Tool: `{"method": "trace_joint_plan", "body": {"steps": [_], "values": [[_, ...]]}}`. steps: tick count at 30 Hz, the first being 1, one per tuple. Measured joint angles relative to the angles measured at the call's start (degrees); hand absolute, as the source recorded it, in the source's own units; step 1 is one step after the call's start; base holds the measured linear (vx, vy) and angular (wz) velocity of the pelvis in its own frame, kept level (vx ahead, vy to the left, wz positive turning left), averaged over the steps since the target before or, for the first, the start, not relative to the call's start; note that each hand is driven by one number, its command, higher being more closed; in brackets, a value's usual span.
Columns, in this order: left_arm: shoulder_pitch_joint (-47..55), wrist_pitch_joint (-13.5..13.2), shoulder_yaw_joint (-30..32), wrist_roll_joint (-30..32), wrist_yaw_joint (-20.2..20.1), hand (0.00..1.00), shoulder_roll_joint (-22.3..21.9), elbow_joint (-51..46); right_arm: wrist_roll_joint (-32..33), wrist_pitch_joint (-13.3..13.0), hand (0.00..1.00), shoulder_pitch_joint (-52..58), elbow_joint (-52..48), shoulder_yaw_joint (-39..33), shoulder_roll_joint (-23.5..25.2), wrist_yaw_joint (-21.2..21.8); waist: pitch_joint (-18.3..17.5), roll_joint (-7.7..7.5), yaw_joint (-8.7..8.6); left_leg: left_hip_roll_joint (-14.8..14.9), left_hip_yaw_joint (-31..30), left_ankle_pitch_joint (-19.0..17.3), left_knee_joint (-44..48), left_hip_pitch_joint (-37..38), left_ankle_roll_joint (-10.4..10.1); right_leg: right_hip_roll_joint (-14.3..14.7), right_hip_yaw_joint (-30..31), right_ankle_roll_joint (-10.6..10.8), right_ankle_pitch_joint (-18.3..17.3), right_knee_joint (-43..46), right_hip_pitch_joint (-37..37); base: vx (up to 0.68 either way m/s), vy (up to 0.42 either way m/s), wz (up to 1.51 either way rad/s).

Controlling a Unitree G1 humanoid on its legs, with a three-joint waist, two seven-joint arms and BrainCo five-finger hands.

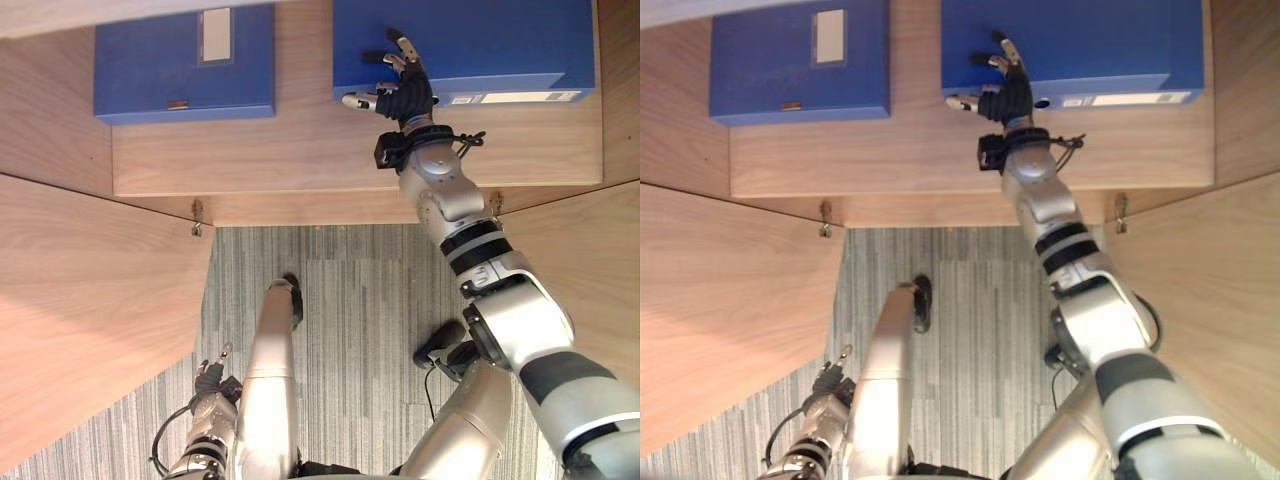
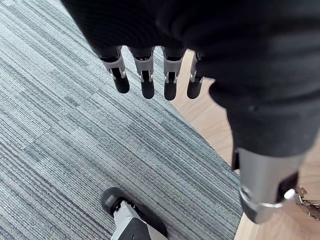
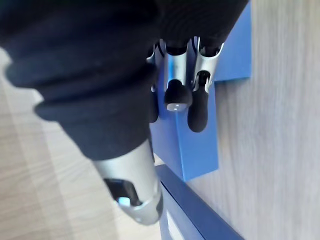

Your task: Walk over to the cabinet, pick up the folder, carry it to the office cabinet, place the folder inside the office cabinet, then close the office cabinet door

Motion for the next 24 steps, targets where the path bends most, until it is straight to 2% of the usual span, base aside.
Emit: {"method": "trace_joint_plan", "body": {"steps": [6,10,15,19,21,24], "values": [[-0.01,-0.01,0.09,-0.46,-0.02,0.00,0.56,0.66,0.00,-0.49,0.00,2.40,-7.56,0.73,-0.06,0.44,0.19,-0.33,-0.92,0.37,0.21,0.00,-0.25,0.34,-0.01,0.33,0.12,-0.01,0.01,-0.24,-0.01,0.01,-0.004,-0.02],[-0.50,-0.05,0.27,-0.48,-0.12,0.00,1.21,0.68,-0.13,-0.90,0.00,4.37,-14.21,6.70,-1.37,3.59,0.38,-1.40,-1.22,0.77,0.63,0.09,-1.19,1.26,-0.15,0.74,0.33,-0.04,0.02,-0.66,0.16,0.03,-0.025,-0.05],[-0.91,-0.15,1.63,-0.37,-0.23,0.00,1.92,0.77,-0.06,-1.45,0.00,7.82,-24.22,16.85,-5.17,9.24,0.47,-2.69,-1.86,1.09,0.77,0.09,-1.96,2.06,-0.18,1.27,-0.05,-0.07,0.12,-1.66,1.20,0.04,-0.007,-0.02],[-0.90,-0.31,2.89,0.07,-0.70,0.00,3.22,1.92,3.09,-3.91,0.00,9.09,-37.37,25.84,-10.13,15.30,0.71,-4.43,-2.74,1.19,0.82,0.06,-2.15,2.12,-0.22,1.46,-0.06,-0.07,0.12,-1.89,1.23,0.03,0.003,-0.01],[-0.90,-0.36,3.84,0.80,-1.13,0.00,3.48,2.00,5.30,-5.26,0.00,10.13,-39.98,27.85,-10.33,19.27,0.86,-5.14,-2.68,1.41,0.82,-0.02,-2.17,2.58,-0.35,1.69,-0.05,-0.07,0.11,-1.97,1.58,0.02,0.004,-0.04],[-0.89,-0.57,3.84,2.36,-1.77,0.00,3.59,2.52,6.94,-5.33,0.00,10.72,-40.05,27.88,-10.33,21.38,0.82,-5.22,-2.33,1.42,0.83,-0.08,-2.18,2.67,-0.46,1.72,-0.04,0.07,0.02,-2.03,1.67,0.00,0.000,0.00]]}}
